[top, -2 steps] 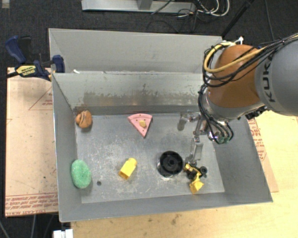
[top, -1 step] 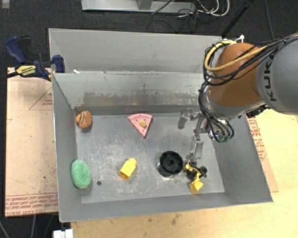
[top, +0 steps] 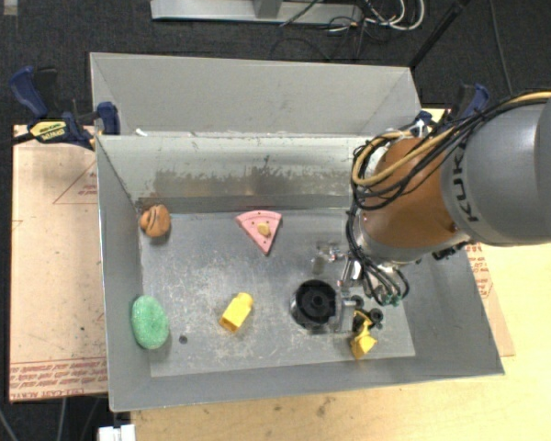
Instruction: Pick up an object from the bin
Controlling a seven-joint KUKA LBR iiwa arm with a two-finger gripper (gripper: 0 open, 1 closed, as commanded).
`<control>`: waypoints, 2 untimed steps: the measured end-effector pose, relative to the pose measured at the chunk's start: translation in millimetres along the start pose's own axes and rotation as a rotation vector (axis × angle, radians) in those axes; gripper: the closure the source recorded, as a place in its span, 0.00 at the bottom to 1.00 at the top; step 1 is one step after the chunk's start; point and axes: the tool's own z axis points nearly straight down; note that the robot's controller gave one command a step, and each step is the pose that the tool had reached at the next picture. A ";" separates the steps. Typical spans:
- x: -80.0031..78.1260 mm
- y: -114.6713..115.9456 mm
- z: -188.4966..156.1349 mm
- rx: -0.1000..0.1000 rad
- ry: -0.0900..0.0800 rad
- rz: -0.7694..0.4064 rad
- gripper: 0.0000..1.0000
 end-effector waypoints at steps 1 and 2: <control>3.7 1.0 -28.6 0.000 0.010 -0.016 0.00; 4.3 0.3 -60.4 0.001 -0.001 -0.022 0.00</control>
Offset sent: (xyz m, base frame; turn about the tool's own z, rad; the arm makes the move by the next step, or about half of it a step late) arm -0.0158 -0.0018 0.0120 -0.0345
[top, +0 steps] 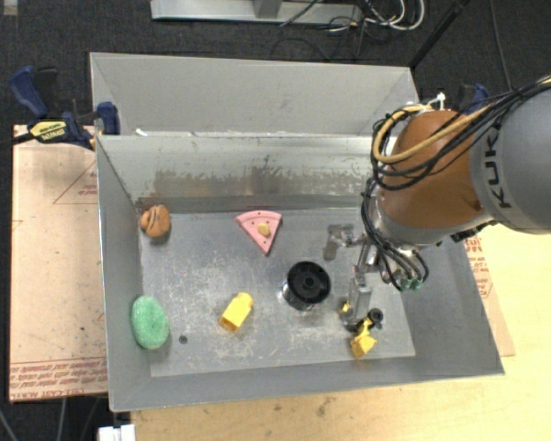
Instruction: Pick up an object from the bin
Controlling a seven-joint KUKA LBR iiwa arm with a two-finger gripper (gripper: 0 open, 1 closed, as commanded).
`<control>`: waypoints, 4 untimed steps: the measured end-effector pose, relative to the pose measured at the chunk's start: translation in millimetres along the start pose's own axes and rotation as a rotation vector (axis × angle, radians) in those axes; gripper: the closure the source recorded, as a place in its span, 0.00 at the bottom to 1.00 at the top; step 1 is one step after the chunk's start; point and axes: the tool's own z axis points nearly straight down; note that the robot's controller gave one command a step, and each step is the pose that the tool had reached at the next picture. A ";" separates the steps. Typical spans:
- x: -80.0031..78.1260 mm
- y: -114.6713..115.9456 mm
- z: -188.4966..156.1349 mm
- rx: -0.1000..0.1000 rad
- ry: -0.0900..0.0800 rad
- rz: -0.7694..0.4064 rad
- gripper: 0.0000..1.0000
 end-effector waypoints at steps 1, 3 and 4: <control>8.3 1.6 65.3 0.000 -0.005 -0.029 0.00; 32.1 11.2 70.6 -0.001 -0.026 0.153 1.00; 34.7 11.5 65.4 -0.001 -0.011 0.152 1.00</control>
Offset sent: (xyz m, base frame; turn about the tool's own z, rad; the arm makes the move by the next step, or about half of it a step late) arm -0.0409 0.0109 -0.0784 0.1526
